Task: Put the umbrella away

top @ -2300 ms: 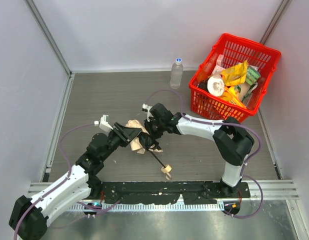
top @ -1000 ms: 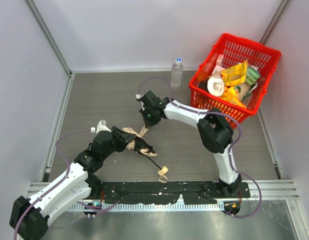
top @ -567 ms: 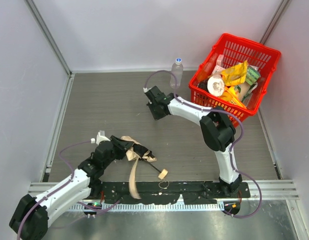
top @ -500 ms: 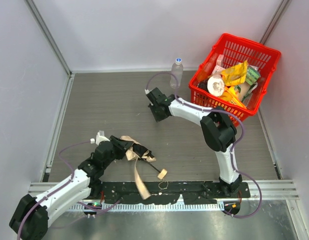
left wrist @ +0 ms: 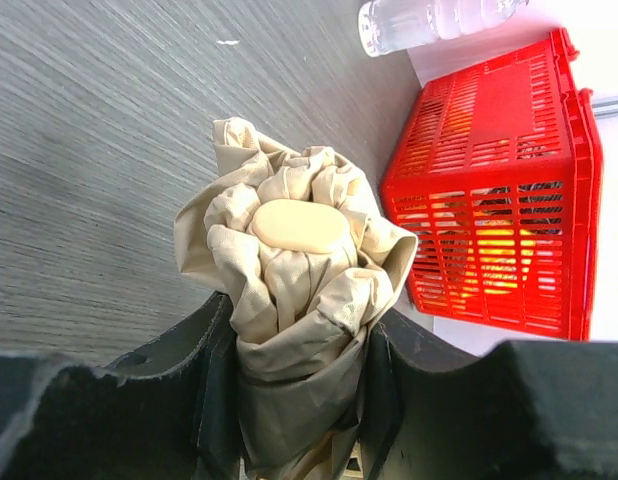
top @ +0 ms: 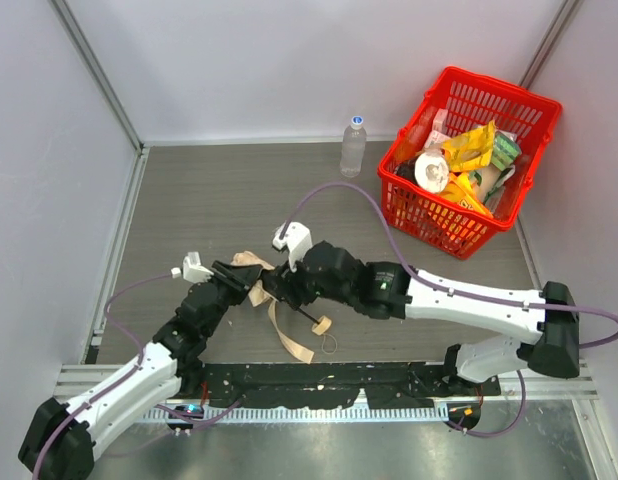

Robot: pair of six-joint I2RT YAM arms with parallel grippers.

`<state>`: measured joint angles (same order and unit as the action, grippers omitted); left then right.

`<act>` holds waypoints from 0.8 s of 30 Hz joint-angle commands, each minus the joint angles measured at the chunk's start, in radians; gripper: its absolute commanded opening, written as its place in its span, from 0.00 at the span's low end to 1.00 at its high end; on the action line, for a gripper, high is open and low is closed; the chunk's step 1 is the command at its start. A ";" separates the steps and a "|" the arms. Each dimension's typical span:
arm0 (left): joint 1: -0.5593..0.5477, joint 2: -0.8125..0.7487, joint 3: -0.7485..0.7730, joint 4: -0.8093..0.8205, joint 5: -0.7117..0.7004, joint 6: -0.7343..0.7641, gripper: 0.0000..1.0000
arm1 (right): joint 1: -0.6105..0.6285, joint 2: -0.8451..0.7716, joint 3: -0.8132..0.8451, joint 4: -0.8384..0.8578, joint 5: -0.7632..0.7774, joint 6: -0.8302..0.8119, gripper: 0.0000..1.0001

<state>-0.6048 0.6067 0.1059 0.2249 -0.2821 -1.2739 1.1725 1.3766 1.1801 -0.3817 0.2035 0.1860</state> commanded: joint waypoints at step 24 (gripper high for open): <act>-0.001 0.200 -0.098 0.390 0.038 0.018 0.00 | 0.038 0.181 -0.166 0.317 0.300 0.058 0.01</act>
<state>-0.6044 0.7845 0.0517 0.4480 -0.2619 -1.3247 1.3113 1.6562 1.0660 -0.1074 0.5728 0.1181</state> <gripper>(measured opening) 0.417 0.028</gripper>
